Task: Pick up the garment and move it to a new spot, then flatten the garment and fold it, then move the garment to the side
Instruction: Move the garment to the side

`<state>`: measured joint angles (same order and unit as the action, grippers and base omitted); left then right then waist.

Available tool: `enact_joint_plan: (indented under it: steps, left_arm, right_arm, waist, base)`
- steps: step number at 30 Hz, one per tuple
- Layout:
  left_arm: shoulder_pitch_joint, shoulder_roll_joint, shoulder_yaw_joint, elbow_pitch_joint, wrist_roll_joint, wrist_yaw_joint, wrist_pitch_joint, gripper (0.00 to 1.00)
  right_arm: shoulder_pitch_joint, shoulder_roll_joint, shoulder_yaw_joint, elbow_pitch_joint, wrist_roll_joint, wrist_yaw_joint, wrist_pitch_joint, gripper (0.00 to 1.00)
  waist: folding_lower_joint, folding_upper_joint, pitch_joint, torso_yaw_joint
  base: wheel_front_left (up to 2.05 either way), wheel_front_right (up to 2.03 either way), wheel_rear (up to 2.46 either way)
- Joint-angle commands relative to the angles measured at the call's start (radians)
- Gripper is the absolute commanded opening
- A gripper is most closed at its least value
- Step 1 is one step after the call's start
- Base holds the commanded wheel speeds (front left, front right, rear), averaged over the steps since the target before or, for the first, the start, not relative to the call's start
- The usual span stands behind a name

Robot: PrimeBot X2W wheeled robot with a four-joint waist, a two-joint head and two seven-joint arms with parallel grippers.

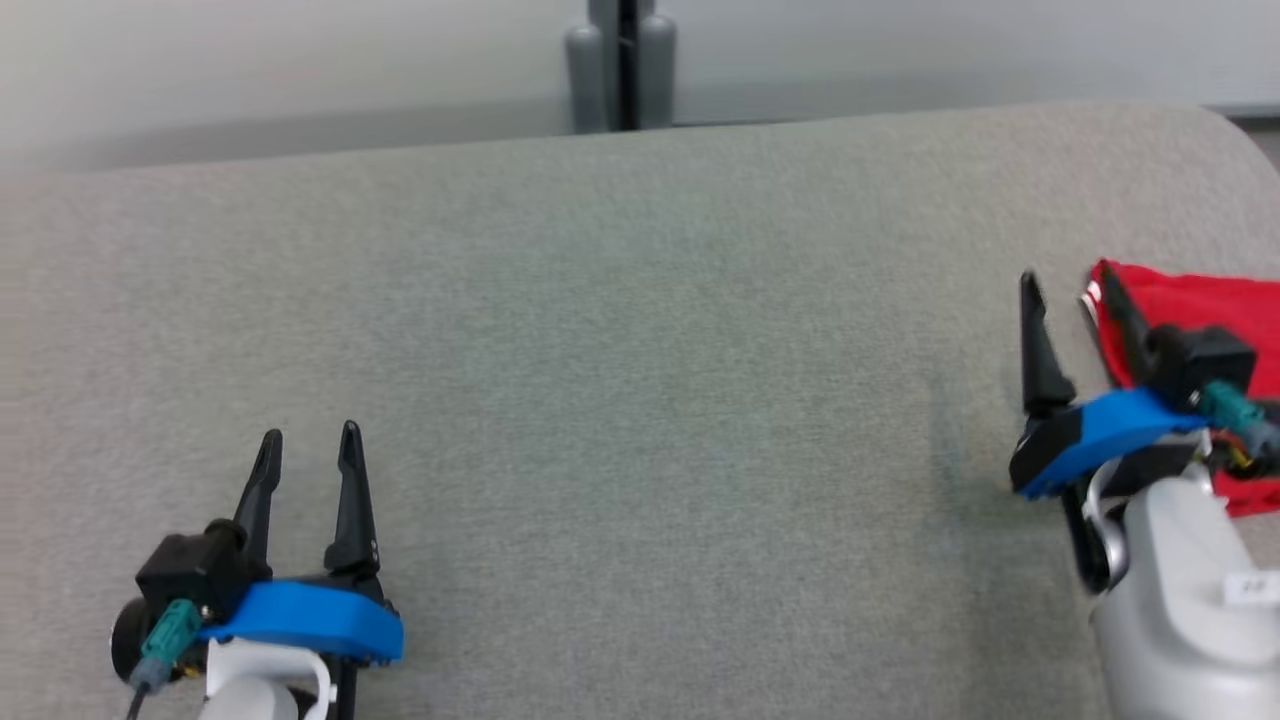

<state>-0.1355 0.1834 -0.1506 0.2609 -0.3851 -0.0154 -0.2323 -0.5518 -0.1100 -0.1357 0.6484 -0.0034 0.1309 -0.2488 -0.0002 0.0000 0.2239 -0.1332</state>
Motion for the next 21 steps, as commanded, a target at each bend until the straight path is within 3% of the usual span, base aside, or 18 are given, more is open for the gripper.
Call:
enact_joint_plan:
  steps: [1, 7, 21]
  left_arm:
    - [0.006, -0.002, 0.000, 0.009, -0.002, -0.001, -0.008, 1.00]
    - [0.034, -0.024, 0.009, 0.062, -0.013, -0.005, -0.026, 1.00]
    - [0.059, -0.061, 0.032, 0.123, -0.005, -0.021, -0.034, 1.00]
  right_arm:
    - [0.031, 0.008, -0.004, -0.015, -0.006, 0.000, -0.007, 1.00]
    - [0.205, 0.057, -0.012, -0.140, -0.036, 0.000, -0.015, 1.00]
    - [0.404, 0.059, 0.143, -0.274, 0.132, 0.000, -0.017, 1.00]
  waist:
    - [0.0002, 0.0000, -0.007, 0.008]
    - [0.0002, 0.0000, -0.053, 0.059]
    - [0.0002, 0.0000, -0.108, 0.102]
  base:
    - [0.00, 0.00, 0.00]
    - [0.00, 0.00, 0.00]
    - [0.00, 0.00, 0.00]
